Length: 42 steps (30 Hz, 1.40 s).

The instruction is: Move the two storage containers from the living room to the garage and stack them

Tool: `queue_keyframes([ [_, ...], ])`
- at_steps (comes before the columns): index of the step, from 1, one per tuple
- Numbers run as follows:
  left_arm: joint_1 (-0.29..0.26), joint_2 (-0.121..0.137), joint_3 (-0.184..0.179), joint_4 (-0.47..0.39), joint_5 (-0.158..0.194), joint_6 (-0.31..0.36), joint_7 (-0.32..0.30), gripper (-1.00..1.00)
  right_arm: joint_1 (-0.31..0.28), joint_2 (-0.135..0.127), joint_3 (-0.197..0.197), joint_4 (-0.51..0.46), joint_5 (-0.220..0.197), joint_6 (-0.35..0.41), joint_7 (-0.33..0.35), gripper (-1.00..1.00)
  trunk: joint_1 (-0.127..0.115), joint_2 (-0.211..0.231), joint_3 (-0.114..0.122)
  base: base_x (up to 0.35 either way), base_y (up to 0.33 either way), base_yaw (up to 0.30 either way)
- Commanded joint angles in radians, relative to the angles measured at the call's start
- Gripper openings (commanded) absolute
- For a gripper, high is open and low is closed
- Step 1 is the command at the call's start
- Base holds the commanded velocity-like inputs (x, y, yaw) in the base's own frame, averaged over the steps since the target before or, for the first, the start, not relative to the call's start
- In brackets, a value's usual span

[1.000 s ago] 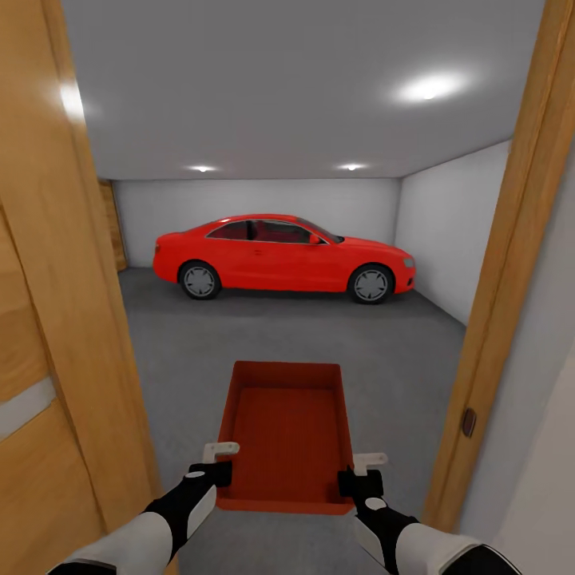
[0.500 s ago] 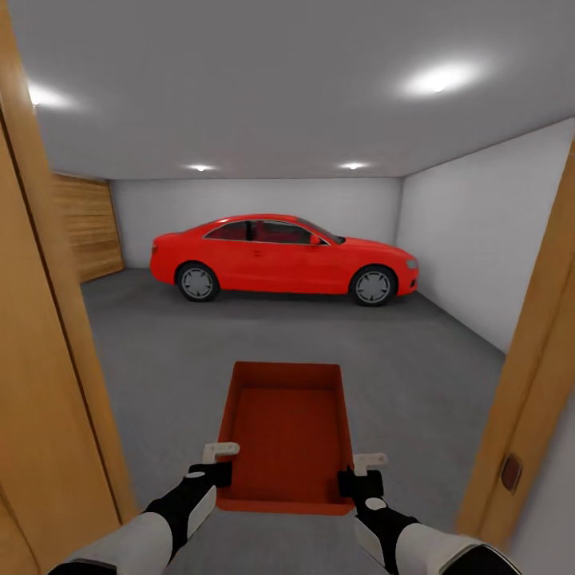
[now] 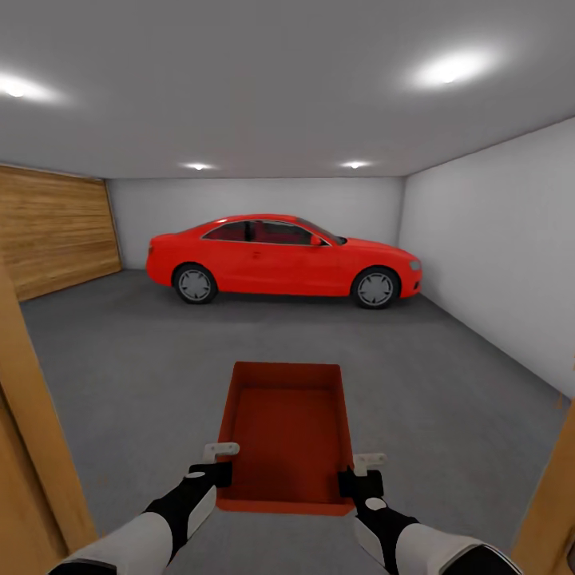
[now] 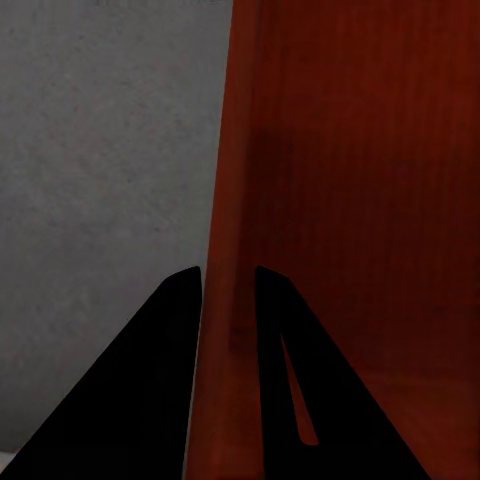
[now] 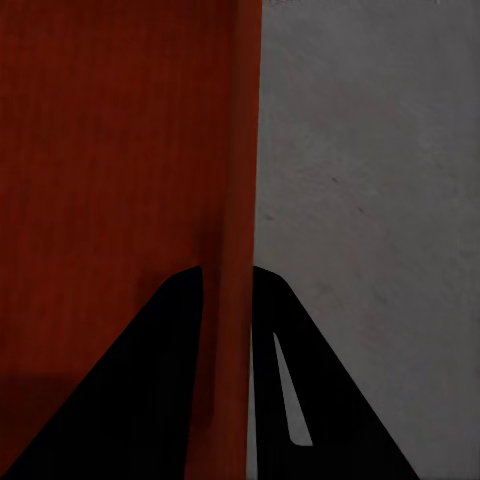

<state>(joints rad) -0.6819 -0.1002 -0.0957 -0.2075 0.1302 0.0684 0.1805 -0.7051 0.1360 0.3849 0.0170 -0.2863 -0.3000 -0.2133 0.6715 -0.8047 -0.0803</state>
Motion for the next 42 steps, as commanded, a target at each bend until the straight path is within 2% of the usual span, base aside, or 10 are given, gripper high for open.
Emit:
queue_keyframes([
  [1, -0.001, 0.006, 0.020, -0.004, -0.003, 0.007, 0.013, -1.00, -0.001, 0.000, -0.032, 0.000, 0.006, -0.001, 0.000, -1.00, 0.001, -0.001, -0.002, 0.321, 0.000, 0.000],
  [42, -0.001, 0.005, 0.021, -0.004, -0.003, 0.007, 0.013, -1.00, -0.001, 0.000, -0.032, 0.000, 0.006, -0.001, 0.000, -1.00, 0.001, -0.001, -0.002, 0.321, 0.000, 0.000],
])
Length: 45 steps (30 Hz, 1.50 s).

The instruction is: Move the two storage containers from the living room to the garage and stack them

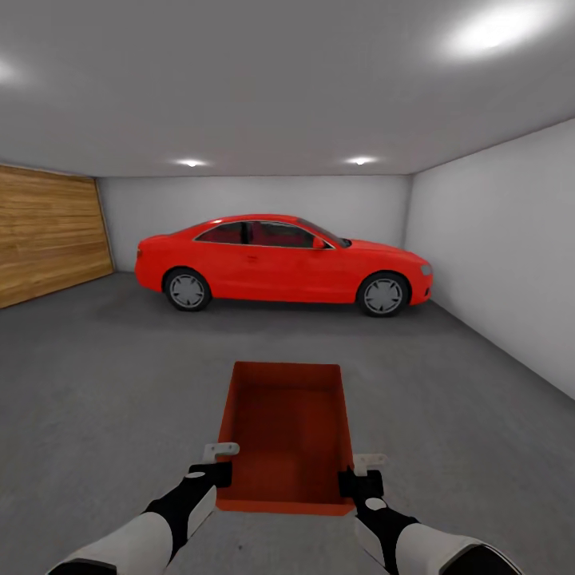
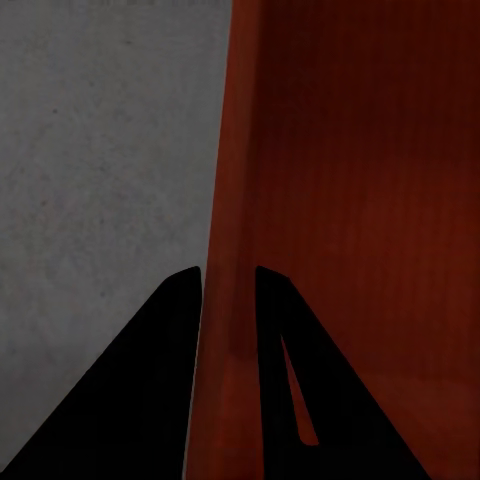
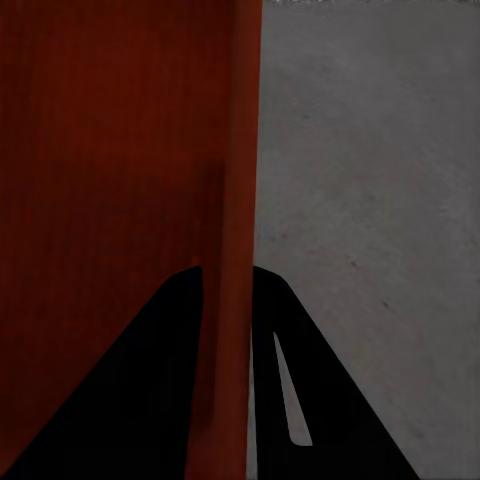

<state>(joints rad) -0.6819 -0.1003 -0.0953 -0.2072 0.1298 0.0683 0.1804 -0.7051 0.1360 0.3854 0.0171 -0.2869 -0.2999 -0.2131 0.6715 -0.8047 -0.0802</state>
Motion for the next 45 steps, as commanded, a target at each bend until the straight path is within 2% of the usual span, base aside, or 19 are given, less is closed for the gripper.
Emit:
queue_keyframes([
  [1, -0.001, 0.005, 0.020, -0.004, -0.003, 0.007, 0.013, -1.00, -0.001, 0.000, -0.033, 0.000, 0.006, -0.001, 0.000, -1.00, 0.001, -0.001, -0.002, 0.321, 0.000, 0.000],
  [45, -0.001, 0.005, 0.020, -0.004, -0.003, 0.007, 0.013, -1.00, -0.001, 0.000, -0.033, 0.000, 0.006, -0.001, 0.000, -1.00, 0.001, -0.001, -0.002, 0.321, 0.000, 0.000],
])
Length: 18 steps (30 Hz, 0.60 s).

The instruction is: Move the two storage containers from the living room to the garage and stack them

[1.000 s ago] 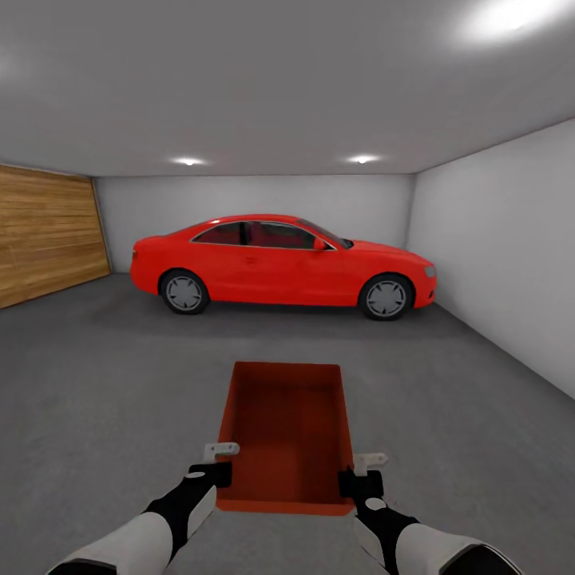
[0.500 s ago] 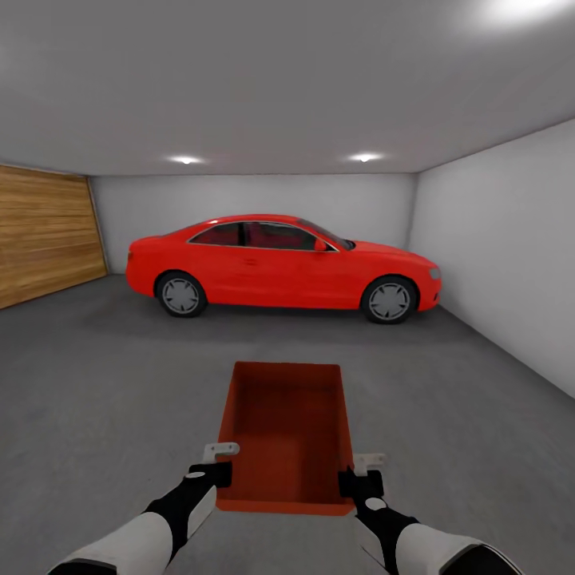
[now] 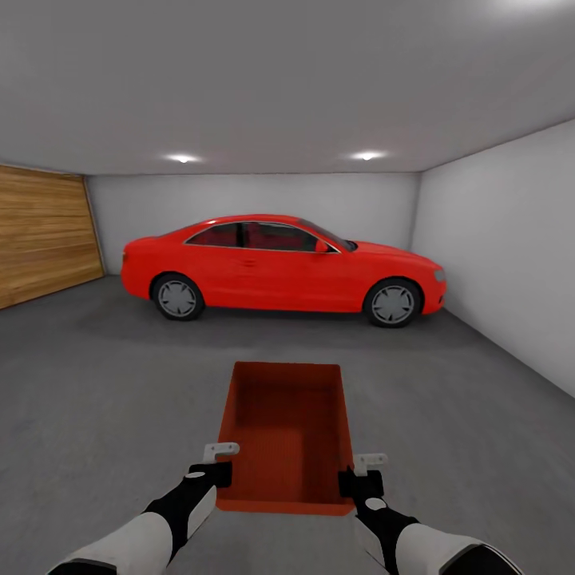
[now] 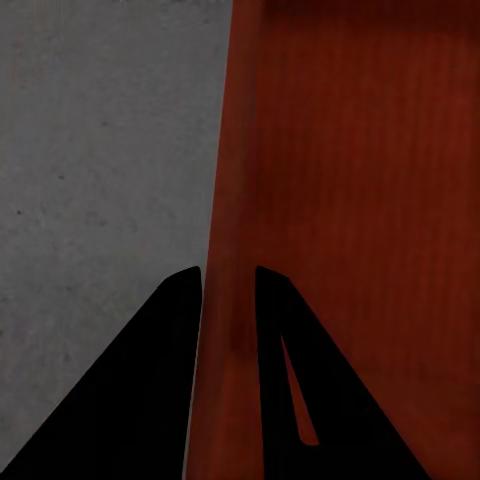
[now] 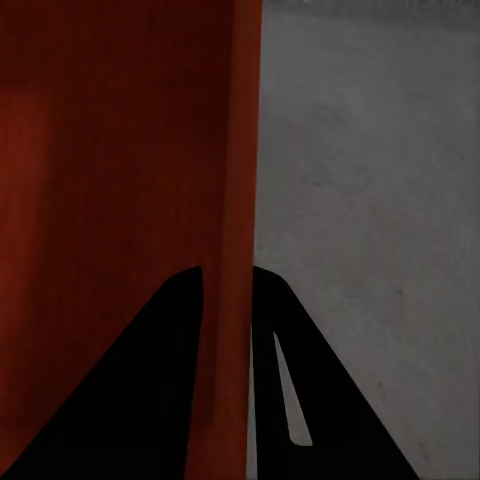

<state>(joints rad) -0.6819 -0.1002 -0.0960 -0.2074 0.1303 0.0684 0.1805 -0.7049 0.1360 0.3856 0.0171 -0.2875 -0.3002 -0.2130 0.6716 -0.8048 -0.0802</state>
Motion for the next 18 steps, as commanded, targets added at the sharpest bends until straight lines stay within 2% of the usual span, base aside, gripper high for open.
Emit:
queue_keyframes([
  [1, -0.001, 0.005, 0.021, -0.004, -0.003, 0.007, 0.013, -1.00, -0.001, 0.000, -0.033, 0.000, 0.007, 0.000, 0.000, -1.00, 0.001, -0.001, -0.002, 0.321, 0.000, 0.000],
  [18, -0.001, 0.005, 0.021, -0.003, -0.003, 0.007, 0.013, -1.00, -0.001, 0.000, -0.033, 0.000, 0.007, 0.000, 0.000, -1.00, 0.001, -0.001, -0.002, 0.321, 0.000, 0.000],
])
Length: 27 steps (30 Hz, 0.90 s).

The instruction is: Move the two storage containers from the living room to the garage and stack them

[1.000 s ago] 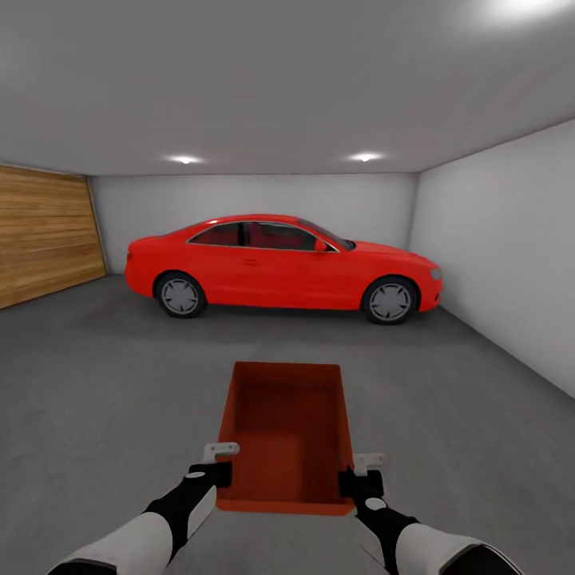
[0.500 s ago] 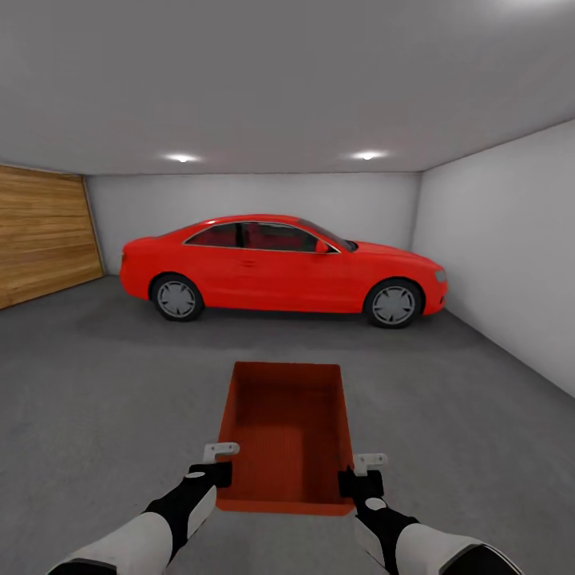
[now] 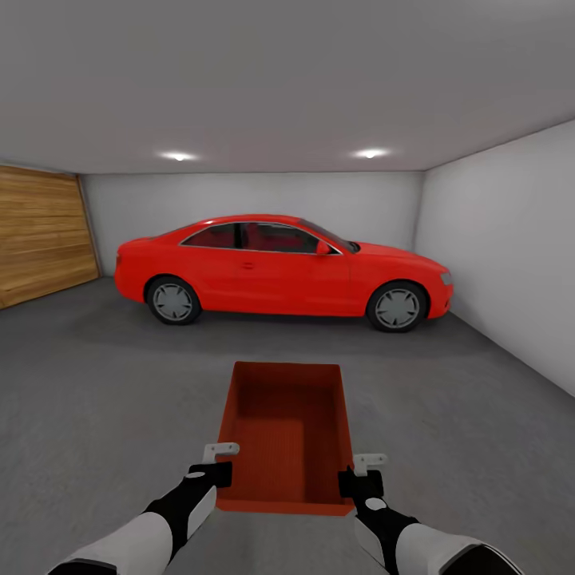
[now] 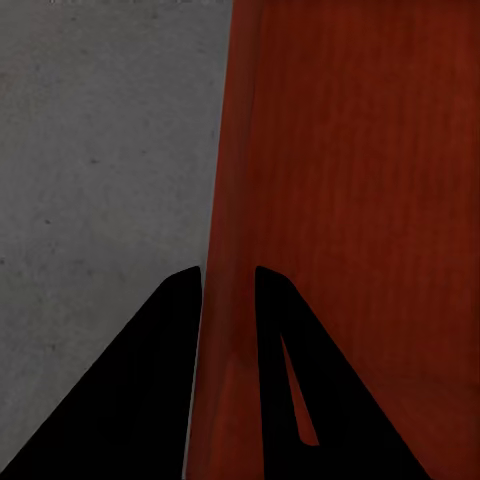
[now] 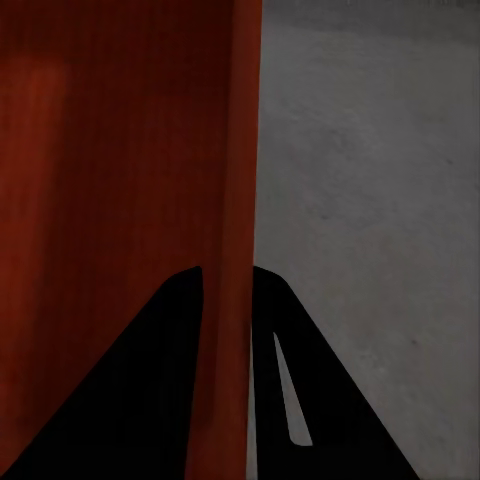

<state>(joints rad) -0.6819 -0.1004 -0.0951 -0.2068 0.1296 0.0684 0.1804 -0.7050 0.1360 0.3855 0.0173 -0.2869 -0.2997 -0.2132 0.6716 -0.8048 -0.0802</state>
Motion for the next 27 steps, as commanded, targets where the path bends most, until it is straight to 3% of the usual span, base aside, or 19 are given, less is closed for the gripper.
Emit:
queue_keyframes([
  [1, -0.001, 0.005, 0.020, -0.004, -0.002, 0.007, 0.013, -1.00, -0.001, 0.000, -0.033, 0.000, 0.006, -0.001, 0.000, -1.00, 0.001, -0.001, -0.002, 0.321, 0.000, 0.000],
  [27, -0.001, 0.005, 0.020, -0.002, -0.002, 0.007, 0.013, -1.00, -0.001, 0.000, -0.033, 0.000, 0.006, -0.001, 0.001, -1.00, 0.001, -0.001, -0.002, 0.321, 0.000, 0.000],
])
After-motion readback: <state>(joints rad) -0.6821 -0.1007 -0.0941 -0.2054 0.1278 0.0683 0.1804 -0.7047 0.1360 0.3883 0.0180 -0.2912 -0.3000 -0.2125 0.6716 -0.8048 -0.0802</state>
